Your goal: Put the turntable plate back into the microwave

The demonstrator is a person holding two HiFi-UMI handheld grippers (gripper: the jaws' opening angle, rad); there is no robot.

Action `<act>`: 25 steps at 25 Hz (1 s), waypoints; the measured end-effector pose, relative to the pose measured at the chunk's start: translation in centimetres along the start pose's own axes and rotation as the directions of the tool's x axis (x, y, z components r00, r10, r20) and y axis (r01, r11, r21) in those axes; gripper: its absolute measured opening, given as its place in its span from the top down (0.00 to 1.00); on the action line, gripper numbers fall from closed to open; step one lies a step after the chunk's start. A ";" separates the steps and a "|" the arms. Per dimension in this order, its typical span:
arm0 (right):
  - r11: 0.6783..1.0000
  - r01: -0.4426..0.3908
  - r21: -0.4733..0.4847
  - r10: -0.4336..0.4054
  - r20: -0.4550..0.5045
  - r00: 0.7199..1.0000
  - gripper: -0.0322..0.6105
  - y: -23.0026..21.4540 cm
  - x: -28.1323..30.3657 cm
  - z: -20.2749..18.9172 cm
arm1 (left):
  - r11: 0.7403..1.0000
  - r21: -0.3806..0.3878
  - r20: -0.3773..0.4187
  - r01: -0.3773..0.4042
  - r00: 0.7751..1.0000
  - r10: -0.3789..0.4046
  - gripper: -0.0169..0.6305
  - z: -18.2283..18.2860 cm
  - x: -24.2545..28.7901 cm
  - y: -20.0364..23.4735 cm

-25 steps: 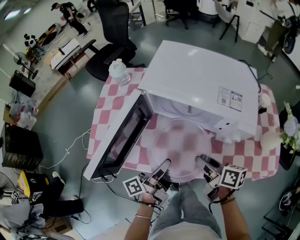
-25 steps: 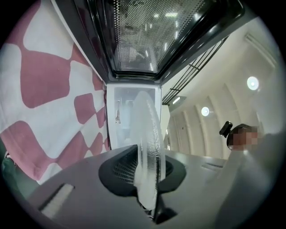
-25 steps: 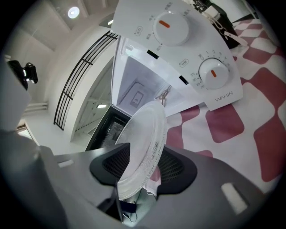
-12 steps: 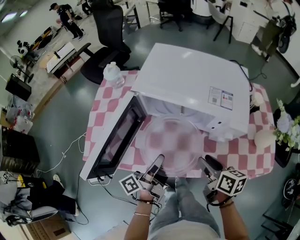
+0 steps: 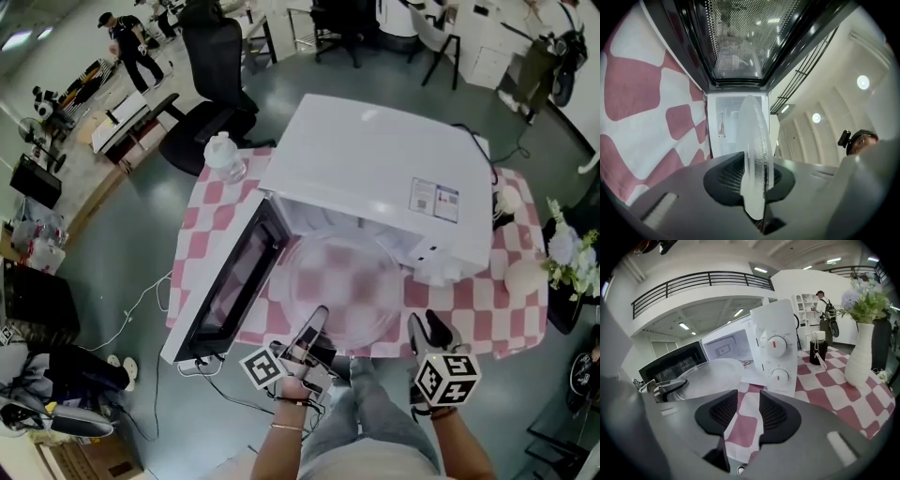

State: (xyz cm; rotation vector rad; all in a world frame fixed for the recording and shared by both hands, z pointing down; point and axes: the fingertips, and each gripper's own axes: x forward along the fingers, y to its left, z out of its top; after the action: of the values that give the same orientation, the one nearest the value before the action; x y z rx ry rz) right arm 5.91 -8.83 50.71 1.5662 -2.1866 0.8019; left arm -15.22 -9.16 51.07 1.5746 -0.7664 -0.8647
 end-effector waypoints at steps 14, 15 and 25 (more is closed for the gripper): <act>0.987 0.143 -0.077 -0.141 0.026 0.990 0.94 -1.3 0.2 -0.4 | 1.000 -0.001 0.021 -0.011 1.000 0.011 0.92 1.1 0.6 0.1; 0.987 0.142 -0.074 -0.140 0.025 0.990 0.94 -1.3 0.3 -0.5 | 1.000 -0.004 0.021 -0.010 1.000 0.011 0.92 1.2 0.7 0.2; 0.989 0.144 -0.028 -0.143 0.037 0.989 0.94 -1.7 1.2 -1.1 | 1.000 -0.009 0.031 -0.017 0.999 0.017 0.92 2.2 3.2 0.8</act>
State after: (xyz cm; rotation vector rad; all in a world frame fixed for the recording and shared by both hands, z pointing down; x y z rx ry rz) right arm 7.08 -9.44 52.65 1.7115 -2.0720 0.6985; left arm -15.44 -13.08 51.23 1.5479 -0.7960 -0.8814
